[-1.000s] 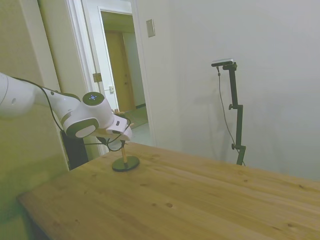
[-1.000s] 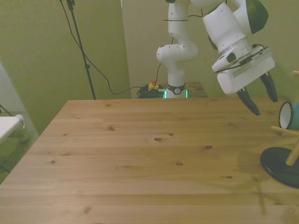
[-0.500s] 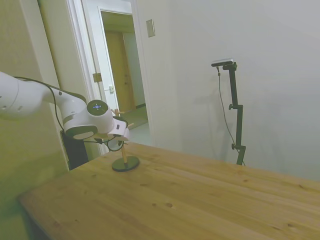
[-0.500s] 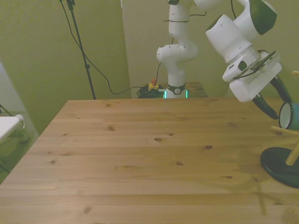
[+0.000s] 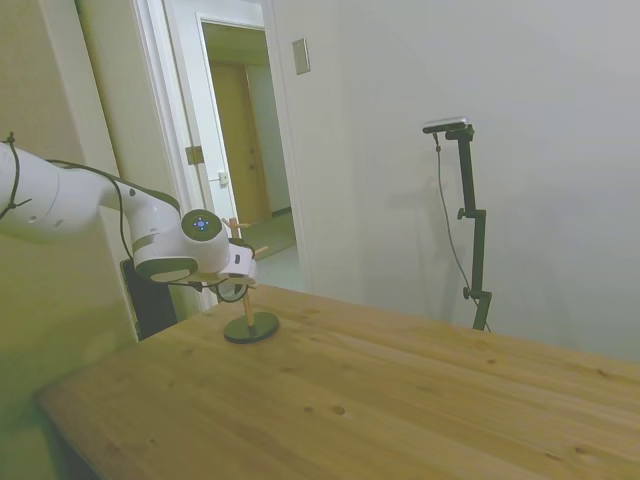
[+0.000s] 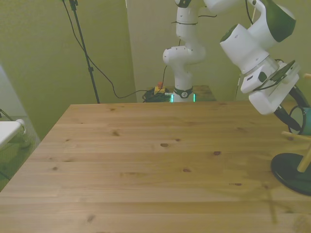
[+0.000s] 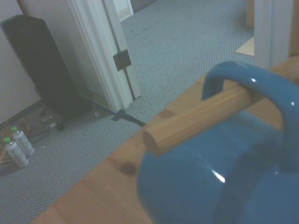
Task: Unload the mug
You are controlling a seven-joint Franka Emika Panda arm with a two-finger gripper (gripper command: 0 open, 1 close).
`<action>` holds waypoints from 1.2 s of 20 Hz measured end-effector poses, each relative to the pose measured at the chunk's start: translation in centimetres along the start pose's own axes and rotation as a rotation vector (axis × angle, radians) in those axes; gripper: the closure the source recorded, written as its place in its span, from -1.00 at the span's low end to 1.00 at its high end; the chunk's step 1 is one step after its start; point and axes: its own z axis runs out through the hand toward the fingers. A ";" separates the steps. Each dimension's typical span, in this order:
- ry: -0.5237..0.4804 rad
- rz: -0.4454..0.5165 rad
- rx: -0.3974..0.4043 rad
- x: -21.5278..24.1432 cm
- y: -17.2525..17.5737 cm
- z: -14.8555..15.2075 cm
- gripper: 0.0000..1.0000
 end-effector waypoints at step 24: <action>-0.010 -0.040 0.035 -0.5 -0.7 0.2 1.00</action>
